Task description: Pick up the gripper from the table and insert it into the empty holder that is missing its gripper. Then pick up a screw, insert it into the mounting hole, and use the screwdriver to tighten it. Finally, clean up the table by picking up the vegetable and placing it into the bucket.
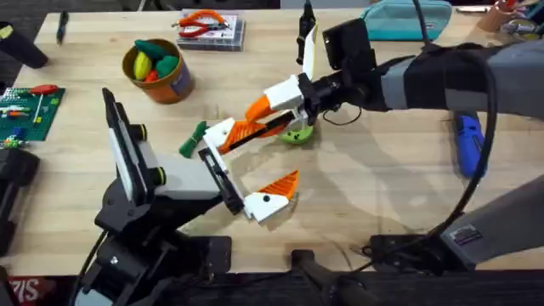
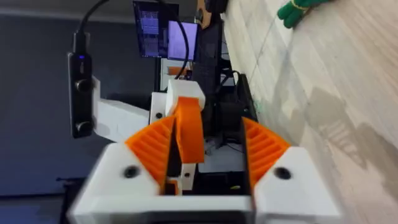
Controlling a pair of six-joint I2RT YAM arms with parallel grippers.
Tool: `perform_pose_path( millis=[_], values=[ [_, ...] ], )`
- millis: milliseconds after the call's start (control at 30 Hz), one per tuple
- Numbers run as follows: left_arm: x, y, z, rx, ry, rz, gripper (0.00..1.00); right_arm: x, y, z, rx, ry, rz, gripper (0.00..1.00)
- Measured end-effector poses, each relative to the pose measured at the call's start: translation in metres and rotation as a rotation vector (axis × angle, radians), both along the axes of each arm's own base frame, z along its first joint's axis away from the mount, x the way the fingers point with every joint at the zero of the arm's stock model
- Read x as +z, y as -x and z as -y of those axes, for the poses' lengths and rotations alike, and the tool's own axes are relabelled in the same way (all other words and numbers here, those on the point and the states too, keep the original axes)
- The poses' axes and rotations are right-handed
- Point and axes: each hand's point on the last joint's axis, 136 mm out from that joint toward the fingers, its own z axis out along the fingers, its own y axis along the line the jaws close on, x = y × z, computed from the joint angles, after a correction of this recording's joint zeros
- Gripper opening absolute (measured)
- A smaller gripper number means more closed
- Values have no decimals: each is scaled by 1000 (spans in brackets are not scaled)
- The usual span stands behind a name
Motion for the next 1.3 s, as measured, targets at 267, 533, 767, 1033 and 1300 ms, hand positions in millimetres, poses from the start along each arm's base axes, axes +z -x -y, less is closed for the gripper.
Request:
perform_pose_path(
  millis=[267, 533, 767, 1033, 1300],
  values=[
    [0, 0, 0, 0, 0, 0, 988, 2, -1, -1, 0, -10, 19, 920],
    [0, 0, 0, 0, 0, 0, 988, 12, -16, 13, -51, -24, 53, 994],
    [0, 0, 0, 0, 0, 0, 988, 66, -26, 41, -152, -58, 180, 994],
    [0, 0, 0, 1, 0, 1, 988, 64, 6, 61, -200, 89, 113, 995],
    [0, -1, -1, 9, 0, 1, 988, 30, 15, 67, -157, 187, 263, 995]
  ],
)
